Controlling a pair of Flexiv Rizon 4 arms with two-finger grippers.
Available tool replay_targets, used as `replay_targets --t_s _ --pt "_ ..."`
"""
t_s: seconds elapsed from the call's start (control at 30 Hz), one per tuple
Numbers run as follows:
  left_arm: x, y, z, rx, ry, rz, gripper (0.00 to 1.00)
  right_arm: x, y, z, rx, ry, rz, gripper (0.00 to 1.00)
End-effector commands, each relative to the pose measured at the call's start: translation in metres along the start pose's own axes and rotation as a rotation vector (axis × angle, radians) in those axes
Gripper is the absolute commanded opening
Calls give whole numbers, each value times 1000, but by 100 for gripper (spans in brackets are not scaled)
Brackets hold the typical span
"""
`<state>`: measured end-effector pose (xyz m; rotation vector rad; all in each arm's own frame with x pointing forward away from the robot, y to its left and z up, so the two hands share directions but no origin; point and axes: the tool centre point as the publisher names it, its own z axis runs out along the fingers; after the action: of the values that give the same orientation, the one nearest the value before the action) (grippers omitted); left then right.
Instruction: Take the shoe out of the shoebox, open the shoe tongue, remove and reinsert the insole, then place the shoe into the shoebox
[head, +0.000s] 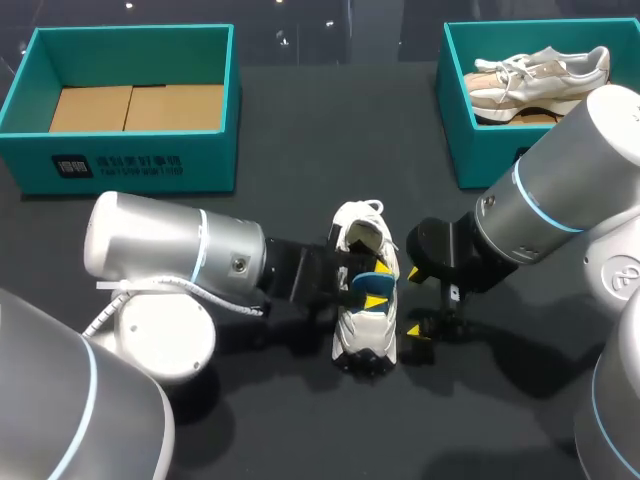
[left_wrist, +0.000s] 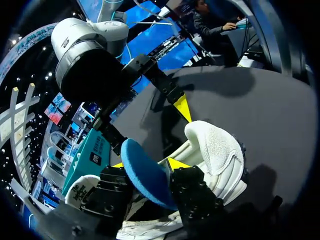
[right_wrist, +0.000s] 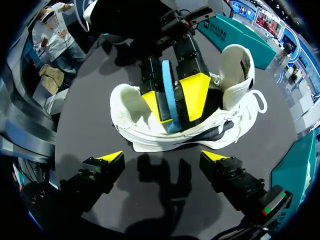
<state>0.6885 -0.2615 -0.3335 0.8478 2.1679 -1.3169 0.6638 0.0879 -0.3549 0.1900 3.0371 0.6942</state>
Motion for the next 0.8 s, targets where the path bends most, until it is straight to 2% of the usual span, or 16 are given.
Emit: replay_targets --t_s 0.03,0.23,0.37,0.4,0.43,0.47,0.6,0.8 --pt "2 -8 -21 38 4 -9 36 1 0 1 -1 -2 0 100" --pt "5 -11 -23 30 22 -13 36 1 0 1 -1 -2 0 100" --pt "12 -4 -18 4 45 -30 34 1 0 1 -1 -2 0 100" --pt "13 -2 -16 -5 50 -27 31 1 0 1 -1 -2 0 100" --pt "15 0 -13 -16 55 -16 23 1 0 1 -1 -2 0 100" --pt "17 1 -11 -23 61 -9 0 1 0 1 -1 -2 0 100" --pt "22 12 1 -77 86 40 0 1 0 1 -1 -2 0 100" --pt "22 40 12 -173 105 83 0 1 0 1 -1 -2 0 100"
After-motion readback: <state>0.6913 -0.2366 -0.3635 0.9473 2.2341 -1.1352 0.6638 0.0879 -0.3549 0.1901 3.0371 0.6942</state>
